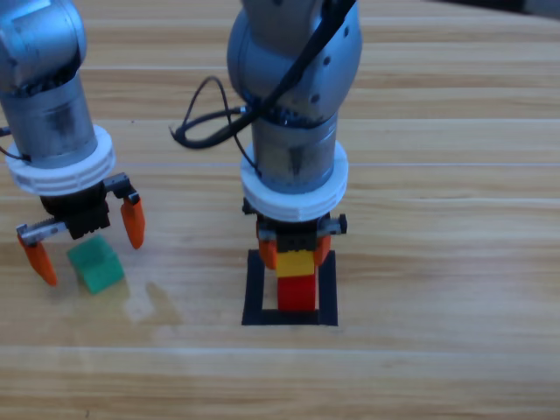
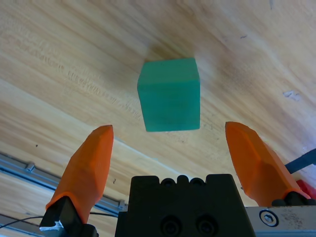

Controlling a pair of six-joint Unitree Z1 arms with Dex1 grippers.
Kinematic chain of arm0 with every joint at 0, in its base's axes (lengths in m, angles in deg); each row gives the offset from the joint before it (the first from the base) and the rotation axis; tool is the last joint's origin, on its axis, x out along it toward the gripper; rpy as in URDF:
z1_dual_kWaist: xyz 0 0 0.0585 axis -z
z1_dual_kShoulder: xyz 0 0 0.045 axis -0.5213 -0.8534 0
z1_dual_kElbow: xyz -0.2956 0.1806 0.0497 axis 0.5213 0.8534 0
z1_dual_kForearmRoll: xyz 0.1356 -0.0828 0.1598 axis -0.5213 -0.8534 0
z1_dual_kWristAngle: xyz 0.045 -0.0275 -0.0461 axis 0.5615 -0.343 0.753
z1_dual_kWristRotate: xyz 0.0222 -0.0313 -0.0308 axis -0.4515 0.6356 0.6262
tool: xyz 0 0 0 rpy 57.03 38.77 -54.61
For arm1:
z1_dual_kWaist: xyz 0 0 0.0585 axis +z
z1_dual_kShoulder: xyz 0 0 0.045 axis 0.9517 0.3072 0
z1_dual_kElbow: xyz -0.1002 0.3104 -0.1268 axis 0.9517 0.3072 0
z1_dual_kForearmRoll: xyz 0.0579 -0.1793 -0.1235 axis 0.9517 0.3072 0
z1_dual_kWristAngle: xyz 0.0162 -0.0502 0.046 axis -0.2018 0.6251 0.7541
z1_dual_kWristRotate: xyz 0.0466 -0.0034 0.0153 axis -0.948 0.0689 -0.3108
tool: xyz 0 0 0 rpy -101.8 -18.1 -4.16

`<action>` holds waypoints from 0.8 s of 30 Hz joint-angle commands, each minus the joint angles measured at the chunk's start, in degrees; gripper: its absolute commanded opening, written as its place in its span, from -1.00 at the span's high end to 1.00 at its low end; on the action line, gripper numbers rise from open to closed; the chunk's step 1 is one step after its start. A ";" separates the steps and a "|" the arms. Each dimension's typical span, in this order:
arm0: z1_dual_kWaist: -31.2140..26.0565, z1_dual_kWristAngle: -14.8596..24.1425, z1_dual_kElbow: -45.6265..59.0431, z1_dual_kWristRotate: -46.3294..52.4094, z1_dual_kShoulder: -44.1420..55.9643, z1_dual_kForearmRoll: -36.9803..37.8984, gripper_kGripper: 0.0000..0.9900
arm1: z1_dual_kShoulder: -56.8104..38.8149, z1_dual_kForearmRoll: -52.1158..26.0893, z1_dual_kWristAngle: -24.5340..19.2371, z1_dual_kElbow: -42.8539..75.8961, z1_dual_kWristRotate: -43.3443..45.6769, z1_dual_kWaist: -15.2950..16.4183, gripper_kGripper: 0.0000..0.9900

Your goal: Stack the blocks in the rectangular block: red at the bottom, yellow in the middle, green on top

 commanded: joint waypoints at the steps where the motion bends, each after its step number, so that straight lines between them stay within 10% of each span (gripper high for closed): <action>1: -1.59 -0.55 3.25 -0.66 0.37 3.24 -0.96 | 3.68 1.25 -0.52 -0.01 -0.59 1.54 1.00; 13: -2.03 -0.11 9.49 -0.04 3.01 10.28 -0.96 | 4.12 1.43 -0.08 -0.10 -0.24 1.54 0.94; 15: -2.03 -0.03 9.58 0.04 3.10 10.63 -0.96 | 3.95 1.43 -0.16 -0.36 0.20 1.54 0.31; 17: -1.94 0.15 9.49 0.57 3.27 10.80 -0.96 | 3.24 1.87 -0.60 -0.36 0.02 1.54 -0.87; 24: -1.94 0.85 10.37 0.92 3.10 11.86 -0.96 | -0.71 2.13 -2.63 -0.19 0.55 1.63 -1.00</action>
